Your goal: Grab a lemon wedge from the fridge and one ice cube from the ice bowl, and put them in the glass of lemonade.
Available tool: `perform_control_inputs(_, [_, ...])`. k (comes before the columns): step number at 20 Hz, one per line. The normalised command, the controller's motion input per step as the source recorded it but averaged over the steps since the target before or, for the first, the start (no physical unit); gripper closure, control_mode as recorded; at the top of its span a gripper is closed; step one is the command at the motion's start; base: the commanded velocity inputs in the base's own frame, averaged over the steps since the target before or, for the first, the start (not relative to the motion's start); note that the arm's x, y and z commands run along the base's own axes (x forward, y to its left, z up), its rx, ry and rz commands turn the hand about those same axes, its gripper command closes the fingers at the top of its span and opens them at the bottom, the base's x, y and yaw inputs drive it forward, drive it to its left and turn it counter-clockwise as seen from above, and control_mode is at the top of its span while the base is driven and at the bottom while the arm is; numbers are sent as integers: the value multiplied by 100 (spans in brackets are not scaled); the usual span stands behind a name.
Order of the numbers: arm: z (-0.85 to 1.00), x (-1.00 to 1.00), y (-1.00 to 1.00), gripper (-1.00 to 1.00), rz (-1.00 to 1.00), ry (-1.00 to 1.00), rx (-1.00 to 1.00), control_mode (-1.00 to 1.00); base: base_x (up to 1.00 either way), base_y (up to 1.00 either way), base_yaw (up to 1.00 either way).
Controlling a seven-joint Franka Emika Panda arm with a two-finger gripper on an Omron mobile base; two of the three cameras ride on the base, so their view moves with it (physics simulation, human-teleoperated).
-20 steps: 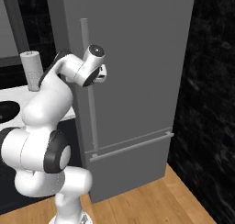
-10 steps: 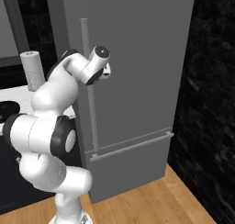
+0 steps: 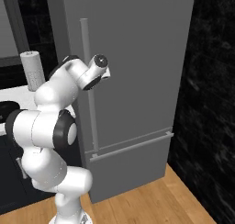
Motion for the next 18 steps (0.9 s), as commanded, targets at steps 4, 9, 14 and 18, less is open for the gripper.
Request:
perform_control_inputs(4, [-12,32,28,-100,0,-3,0,-100,0,0,0])
perform_control_inputs(9, [0,5,20,100,0,0,0,-100,0,0,0])
perform_control_inputs(14, [0,0,8,100,0,0,0,-100,0,0,0])
perform_control_inputs(18, [0,0,-5,100,-1,-5,0,-100,0,0,0])
